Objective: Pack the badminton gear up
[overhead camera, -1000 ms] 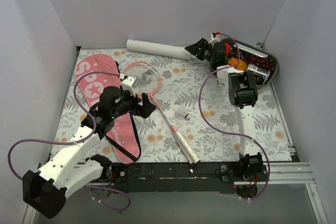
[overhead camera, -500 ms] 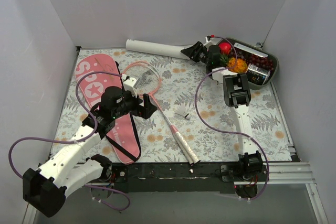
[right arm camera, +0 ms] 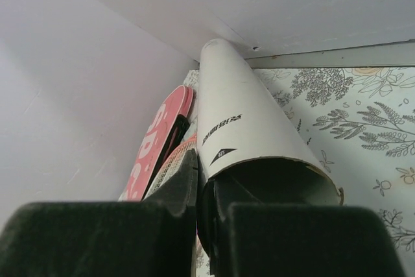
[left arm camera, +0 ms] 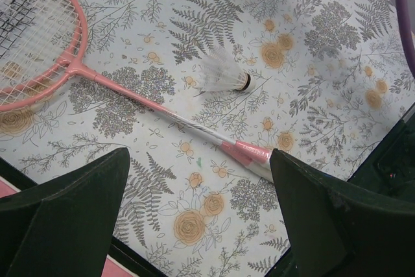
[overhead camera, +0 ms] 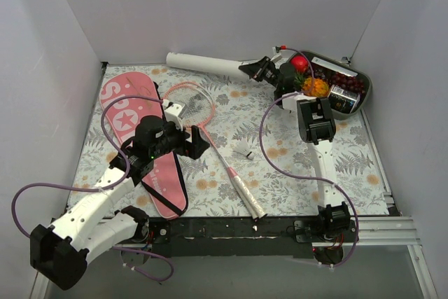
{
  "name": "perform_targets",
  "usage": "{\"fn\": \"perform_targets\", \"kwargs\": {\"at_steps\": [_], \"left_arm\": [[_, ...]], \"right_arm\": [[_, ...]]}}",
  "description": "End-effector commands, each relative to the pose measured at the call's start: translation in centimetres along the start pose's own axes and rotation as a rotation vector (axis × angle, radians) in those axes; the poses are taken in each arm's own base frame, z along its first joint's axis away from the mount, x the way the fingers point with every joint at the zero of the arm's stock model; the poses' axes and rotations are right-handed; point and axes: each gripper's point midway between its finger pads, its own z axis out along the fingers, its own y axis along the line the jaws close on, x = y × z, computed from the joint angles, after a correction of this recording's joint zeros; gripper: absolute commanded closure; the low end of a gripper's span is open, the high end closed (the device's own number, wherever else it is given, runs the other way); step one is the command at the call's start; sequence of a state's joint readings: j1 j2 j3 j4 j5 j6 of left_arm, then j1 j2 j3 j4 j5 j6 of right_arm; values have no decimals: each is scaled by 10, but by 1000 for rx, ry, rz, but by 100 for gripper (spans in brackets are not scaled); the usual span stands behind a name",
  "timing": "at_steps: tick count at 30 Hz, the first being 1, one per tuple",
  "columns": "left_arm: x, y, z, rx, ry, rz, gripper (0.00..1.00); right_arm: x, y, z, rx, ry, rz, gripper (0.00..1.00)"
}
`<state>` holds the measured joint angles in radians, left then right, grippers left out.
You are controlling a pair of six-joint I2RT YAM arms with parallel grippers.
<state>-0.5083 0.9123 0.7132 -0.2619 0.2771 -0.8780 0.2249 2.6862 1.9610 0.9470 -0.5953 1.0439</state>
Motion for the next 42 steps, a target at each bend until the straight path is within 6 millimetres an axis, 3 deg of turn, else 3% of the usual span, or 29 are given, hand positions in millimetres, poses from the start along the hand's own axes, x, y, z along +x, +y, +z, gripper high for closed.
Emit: {"fn": "perform_targets", "kwargs": {"at_steps": [1, 2, 10, 11, 13, 14, 16, 17, 18, 21, 22, 24, 25, 26, 29, 31, 36, 42], "left_arm": [[-22, -5, -13, -10, -65, 38, 9], [-25, -5, -16, -19, -76, 40, 9], [-79, 3, -54, -151, -228, 141, 8], [-83, 5, -58, -170, -233, 164, 9], [-97, 0, -67, -167, -269, 188, 8], [-106, -6, -73, -149, -288, 198, 8], [-117, -16, -83, -120, -320, 233, 8], [-124, -26, -90, -83, -333, 261, 8], [-126, -30, -93, -65, -336, 302, 8], [-132, -47, -105, 3, -334, 379, 8], [-134, -49, -109, 8, -338, 427, 8], [-138, -56, -118, 29, -356, 461, 8], [-142, -61, -127, 41, -386, 485, 8], [-145, -65, -133, 52, -408, 503, 8], [-150, -78, -148, 98, -462, 555, 8], [-146, -85, -146, 146, -448, 578, 8], [-123, -102, -126, 300, -370, 562, 8], [-99, -106, -98, 374, -268, 532, 8]], "right_arm": [[-29, 51, -12, -82, -61, -100, 99], [-39, 75, -14, -119, -72, -114, 99], [-48, 202, -49, -267, -22, -246, 99], [-52, 230, -57, -269, -9, -262, 99], [-42, 244, -66, -242, 29, -325, 99], [-49, 278, -76, -265, 18, -385, 99], [-34, 287, -83, -218, 87, -421, 99], [-33, 319, -91, -243, 93, -464, 99], [-20, 314, -97, -184, 161, -423, 99], [-10, 349, -114, -171, 200, -531, 99], [0, 347, -121, -125, 249, -504, 99], [6, 360, -134, -112, 274, -545, 99], [19, 353, -143, -72, 322, -512, 99], [20, 365, -152, -79, 320, -534, 99], [33, 374, -173, -60, 355, -518, 99], [41, 380, -180, -65, 385, -531, 99], [83, 402, -203, -104, 532, -531, 99], [105, 417, -237, -171, 586, -525, 99]]}}
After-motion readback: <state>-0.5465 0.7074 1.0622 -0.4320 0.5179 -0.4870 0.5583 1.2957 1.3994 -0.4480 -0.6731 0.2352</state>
